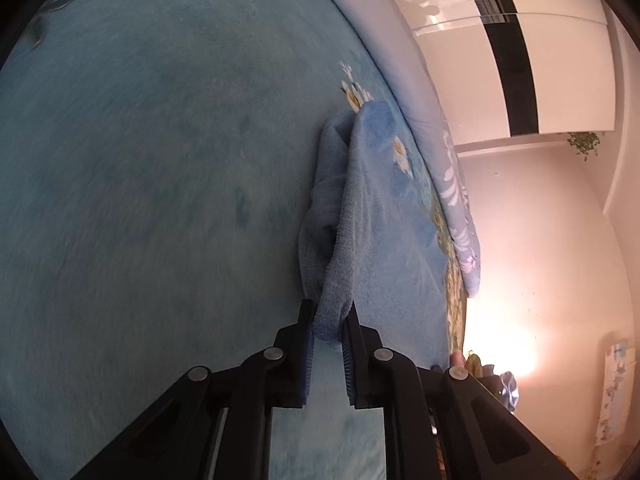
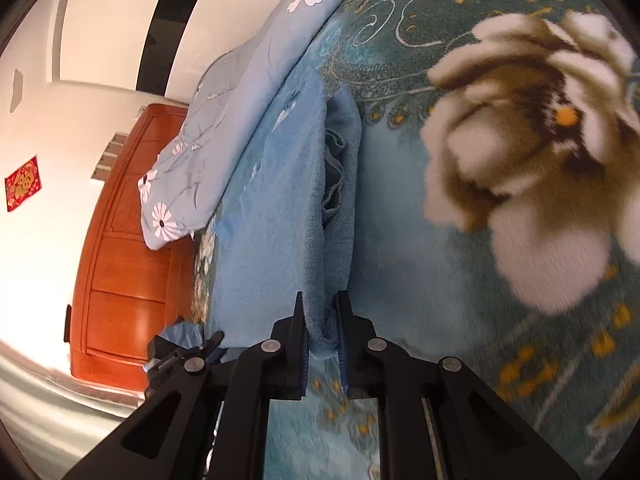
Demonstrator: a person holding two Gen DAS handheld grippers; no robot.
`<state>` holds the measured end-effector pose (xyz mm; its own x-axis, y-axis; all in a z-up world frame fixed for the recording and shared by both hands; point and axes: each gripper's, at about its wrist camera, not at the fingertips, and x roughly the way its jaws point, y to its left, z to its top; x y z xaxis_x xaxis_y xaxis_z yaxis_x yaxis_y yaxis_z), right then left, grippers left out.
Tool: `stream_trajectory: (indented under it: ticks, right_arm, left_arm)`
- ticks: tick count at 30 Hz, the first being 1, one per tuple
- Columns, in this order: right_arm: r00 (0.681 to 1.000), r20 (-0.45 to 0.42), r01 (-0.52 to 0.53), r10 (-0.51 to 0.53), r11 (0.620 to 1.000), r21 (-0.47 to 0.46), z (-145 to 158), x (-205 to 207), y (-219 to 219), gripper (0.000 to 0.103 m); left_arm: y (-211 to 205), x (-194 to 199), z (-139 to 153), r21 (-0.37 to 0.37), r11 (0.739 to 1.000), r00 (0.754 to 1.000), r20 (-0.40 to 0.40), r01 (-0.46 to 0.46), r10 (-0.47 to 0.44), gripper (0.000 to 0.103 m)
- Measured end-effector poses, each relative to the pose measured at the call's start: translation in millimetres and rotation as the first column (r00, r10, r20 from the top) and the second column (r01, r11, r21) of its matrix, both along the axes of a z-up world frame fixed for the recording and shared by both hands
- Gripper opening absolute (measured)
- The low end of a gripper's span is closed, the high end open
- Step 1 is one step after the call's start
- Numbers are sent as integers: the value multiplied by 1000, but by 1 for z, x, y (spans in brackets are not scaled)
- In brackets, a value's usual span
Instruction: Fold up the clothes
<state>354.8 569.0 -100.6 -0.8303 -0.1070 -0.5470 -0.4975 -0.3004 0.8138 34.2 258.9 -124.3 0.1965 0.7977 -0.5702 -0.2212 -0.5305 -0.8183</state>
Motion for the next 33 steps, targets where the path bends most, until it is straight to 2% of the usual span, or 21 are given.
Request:
stream_trajectory:
  ticks: [5, 10, 12, 15, 19, 21, 25, 26, 28, 29, 30, 31, 33]
  right_arm:
    - [1000, 8, -26, 26, 1000, 1, 2, 30, -29, 12]
    - [999, -12, -37, 37, 999, -15, 1, 63, -60, 12]
    - [999, 11, -31, 31, 999, -8, -2, 71, -68, 12]
    - [999, 43, 6, -5, 999, -35, -12, 85, -69, 12]
    - [997, 61, 43, -41, 999, -24, -12, 103, -64, 13]
    - [996, 70, 59, -58, 998, -10, -10, 111, -61, 14]
    - [995, 55, 80, -80, 997, -8, -9, 118, -57, 14]
    - [996, 39, 82, -82, 997, -12, -9, 116, -57, 14]
    - [996, 21, 87, -87, 996, -14, -10, 107, -58, 15]
    - [996, 18, 91, -90, 996, -15, -10, 101, -59, 20]
    - [995, 20, 97, -97, 995, -17, -11, 97, -59, 34]
    - [994, 17, 104, -104, 994, -21, -12, 94, -59, 40]
    - [993, 5, 118, -118, 993, -30, -13, 88, -59, 40]
  left_arm:
    - [-33, 36, 0, -17, 999, 999, 19, 36, -36, 13]
    - [-63, 67, 6, -5, 999, 999, -24, 48, -48, 14]
    - [-76, 70, 6, -10, 1000, 999, -30, 29, -29, 14]
    - [-92, 63, 0, 8, 1000, 1000, 15, -23, 23, 15]
    - [-117, 59, 14, -71, 991, 990, -91, -115, 108, 14]
    - [-123, 57, 23, -76, 988, 985, -117, -133, 123, 14]
    - [-102, 67, 55, -66, 994, 970, -233, -87, 69, 16]
    - [-88, 73, 61, -58, 997, 968, -250, -52, 36, 19]
    - [-58, 86, 72, -46, 999, 959, -282, 19, -31, 30]
    - [-36, 93, 73, -43, 997, 958, -278, 56, -66, 32]
    - [-13, 100, 74, -41, 995, 957, -273, 93, -101, 32]
    - [10, 108, 75, -39, 991, 954, -269, 129, -135, 32]
    - [66, 123, 70, -43, 982, 947, -261, 183, -188, 32]
